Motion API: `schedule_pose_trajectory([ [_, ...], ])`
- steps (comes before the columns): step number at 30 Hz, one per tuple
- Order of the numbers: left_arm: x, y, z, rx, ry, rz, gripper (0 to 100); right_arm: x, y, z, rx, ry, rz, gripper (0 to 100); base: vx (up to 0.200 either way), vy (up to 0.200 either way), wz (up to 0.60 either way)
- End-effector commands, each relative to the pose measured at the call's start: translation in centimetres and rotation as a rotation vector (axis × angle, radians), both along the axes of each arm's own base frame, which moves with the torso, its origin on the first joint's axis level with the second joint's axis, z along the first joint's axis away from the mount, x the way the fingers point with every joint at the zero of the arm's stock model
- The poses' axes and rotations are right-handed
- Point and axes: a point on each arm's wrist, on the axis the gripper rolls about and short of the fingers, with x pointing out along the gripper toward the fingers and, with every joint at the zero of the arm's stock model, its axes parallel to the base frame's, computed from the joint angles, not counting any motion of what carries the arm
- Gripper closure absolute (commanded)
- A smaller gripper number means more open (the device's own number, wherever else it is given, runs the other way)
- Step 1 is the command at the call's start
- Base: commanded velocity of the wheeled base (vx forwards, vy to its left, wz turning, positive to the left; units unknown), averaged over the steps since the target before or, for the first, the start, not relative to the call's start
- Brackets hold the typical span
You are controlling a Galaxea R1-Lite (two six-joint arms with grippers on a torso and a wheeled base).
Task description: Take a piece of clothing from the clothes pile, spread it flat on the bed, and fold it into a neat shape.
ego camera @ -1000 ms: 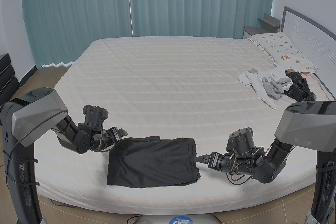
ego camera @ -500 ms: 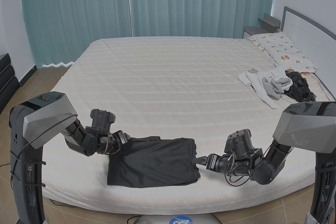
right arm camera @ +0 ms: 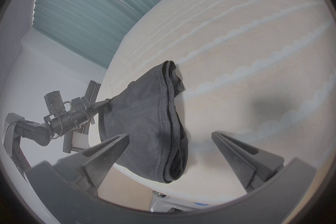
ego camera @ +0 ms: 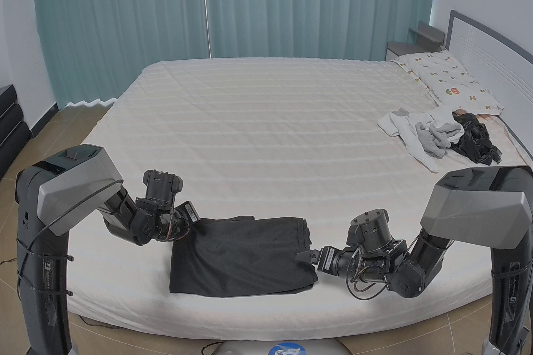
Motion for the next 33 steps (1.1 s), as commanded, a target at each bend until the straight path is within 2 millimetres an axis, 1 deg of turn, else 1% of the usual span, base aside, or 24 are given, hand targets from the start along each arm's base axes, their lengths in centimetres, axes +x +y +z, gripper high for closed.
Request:
schedule_pose_trajectory([
  [1, 0.1, 0.0, 0.0, 0.0, -0.003, 0.002, 100, 0.2, 0.5, -0.6, -0.006, 0.001, 0.005, 0, 0.0, 0.0, 0.0],
  [7, 0.1, 0.0, 0.0, 0.001, -0.002, 0.003, 100, -0.3, 1.5, -1.1, -0.019, 0.004, 0.041, 0, 0.0, 0.0, 0.0],
  [8, 0.1, 0.0, 0.0, 0.0, -0.002, 0.004, 100, -0.5, 1.7, -1.1, -0.022, 0.005, 0.048, 100, 0.0, 0.0, 0.0],
  [14, 0.2, 0.2, -0.4, 0.02, -0.002, 0.026, 100, -0.8, 1.8, -1.4, -0.068, -0.007, 0.059, 100, 0.0, 0.0, 0.0],
  [20, 0.5, 0.1, -1.1, 0.026, -0.028, 0.033, 100, -0.9, 1.6, -1.4, -0.074, -0.002, 0.056, 100, 0.0, 0.0, 0.0],
  [28, 0.4, 0.2, -1.2, 0.024, -0.026, 0.036, 100, -1.2, 1.5, -1.5, -0.088, 0.001, 0.052, 100, 0.0, 0.0, 0.0],
  [29, 0.4, 0.2, -1.2, 0.024, -0.026, 0.036, 100, -1.2, 1.5, -1.5, -0.089, 0.002, 0.052, 0, 0.0, 0.0, 0.0],
  [30, 0.2, 0.3, -1.3, 0.025, -0.02, 0.03, 100, -1.2, 1.5, -1.6, -0.091, 0.003, 0.051, 0, 0.0, 0.0, 0.0],
  [31, 0.2, 0.3, -1.3, 0.023, -0.018, 0.028, 0, -1.2, 1.5, -1.6, -0.091, 0.003, 0.051, 0, 0.0, 0.0, 0.0],
  [33, 0.0, 0.2, -1.2, 0.022, -0.016, 0.024, 0, -1.1, 1.5, -1.5, -0.083, -0.008, 0.049, 0, 0.0, 0.0, 0.0],
])
